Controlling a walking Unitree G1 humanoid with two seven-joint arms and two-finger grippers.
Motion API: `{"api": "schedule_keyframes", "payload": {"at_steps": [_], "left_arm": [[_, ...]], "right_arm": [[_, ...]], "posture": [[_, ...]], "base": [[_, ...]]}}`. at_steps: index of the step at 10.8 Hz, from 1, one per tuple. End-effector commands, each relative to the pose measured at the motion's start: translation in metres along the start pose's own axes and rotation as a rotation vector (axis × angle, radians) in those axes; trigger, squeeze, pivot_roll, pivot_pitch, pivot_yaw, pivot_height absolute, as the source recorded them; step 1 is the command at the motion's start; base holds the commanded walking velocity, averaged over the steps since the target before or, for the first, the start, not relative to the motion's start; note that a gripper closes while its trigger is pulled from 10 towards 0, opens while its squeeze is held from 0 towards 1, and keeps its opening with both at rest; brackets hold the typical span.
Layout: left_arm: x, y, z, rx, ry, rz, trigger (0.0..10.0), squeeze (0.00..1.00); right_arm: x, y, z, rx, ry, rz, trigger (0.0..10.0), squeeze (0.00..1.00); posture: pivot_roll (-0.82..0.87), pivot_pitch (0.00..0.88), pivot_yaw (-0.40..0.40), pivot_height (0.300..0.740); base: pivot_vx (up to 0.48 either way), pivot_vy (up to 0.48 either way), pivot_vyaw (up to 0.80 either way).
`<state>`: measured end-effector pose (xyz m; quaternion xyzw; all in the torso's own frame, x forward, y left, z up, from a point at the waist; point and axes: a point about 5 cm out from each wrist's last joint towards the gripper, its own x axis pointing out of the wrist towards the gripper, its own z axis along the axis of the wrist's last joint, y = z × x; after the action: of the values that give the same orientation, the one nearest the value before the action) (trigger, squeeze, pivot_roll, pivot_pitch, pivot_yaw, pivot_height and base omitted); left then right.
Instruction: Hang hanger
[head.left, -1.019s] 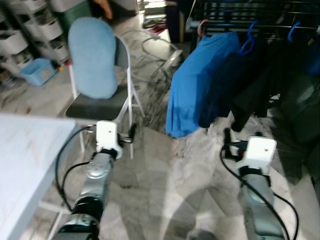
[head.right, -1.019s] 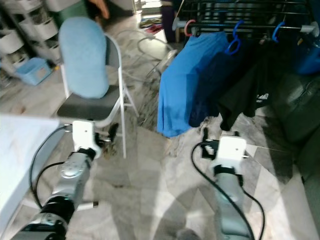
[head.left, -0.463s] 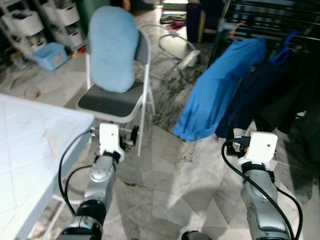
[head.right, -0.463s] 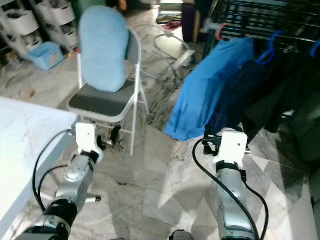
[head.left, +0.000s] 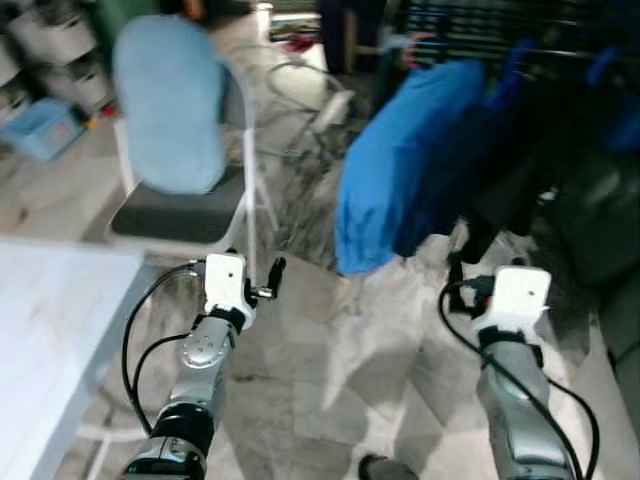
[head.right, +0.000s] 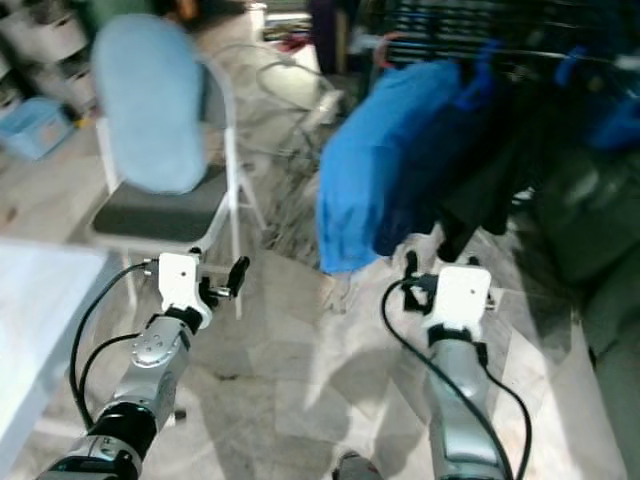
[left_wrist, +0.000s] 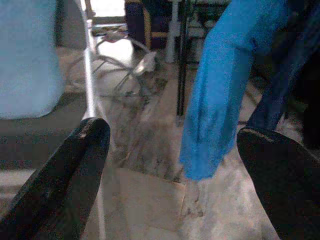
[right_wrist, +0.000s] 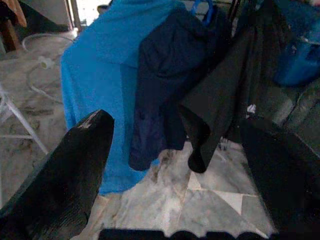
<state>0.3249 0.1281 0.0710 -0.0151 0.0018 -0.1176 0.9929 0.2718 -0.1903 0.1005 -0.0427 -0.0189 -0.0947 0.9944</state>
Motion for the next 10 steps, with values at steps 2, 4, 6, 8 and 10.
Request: {"api": "schedule_keyframes", "payload": {"at_steps": [2,4,6,8,10], "left_arm": [[-0.0044,0.0051,-0.0035,0.004,0.010,-0.002,10.0,0.00],[-0.0062,0.0054,-0.0053,0.008,0.016,-0.009,10.0,0.00],[-0.0084,0.0069,-0.0080,0.012,0.028,-0.013,10.0,0.00],[-0.0073,0.0048,-0.0077,0.014,0.029,-0.024,10.0,0.00],[-0.0043,0.0016,-0.0062,0.014,0.028,-0.037,10.0,0.00]], "right_arm": [[-0.0016,0.0056,0.0004,0.003,-0.002,0.012,10.0,0.00],[-0.0034,0.0048,-0.0016,-0.001,0.004,0.009,10.0,0.00],[-0.0047,0.0047,-0.0042,-0.005,0.012,0.007,10.0,0.00],[-0.0026,0.0056,-0.0031,-0.004,0.008,0.007,10.0,0.00],[0.0007,0.0044,-0.0011,-0.008,-0.001,0.005,10.0,0.00]], "posture": [[-0.21,0.158,0.084,0.740],[-0.20,0.162,0.082,0.740],[-0.19,0.154,0.085,0.740],[-0.20,0.144,0.089,0.740],[-0.20,0.136,0.094,0.740]], "base": [[0.308,0.000,0.00],[0.347,0.000,0.00],[0.352,0.000,0.00],[0.373,0.000,0.00],[0.371,0.000,0.00]]}}
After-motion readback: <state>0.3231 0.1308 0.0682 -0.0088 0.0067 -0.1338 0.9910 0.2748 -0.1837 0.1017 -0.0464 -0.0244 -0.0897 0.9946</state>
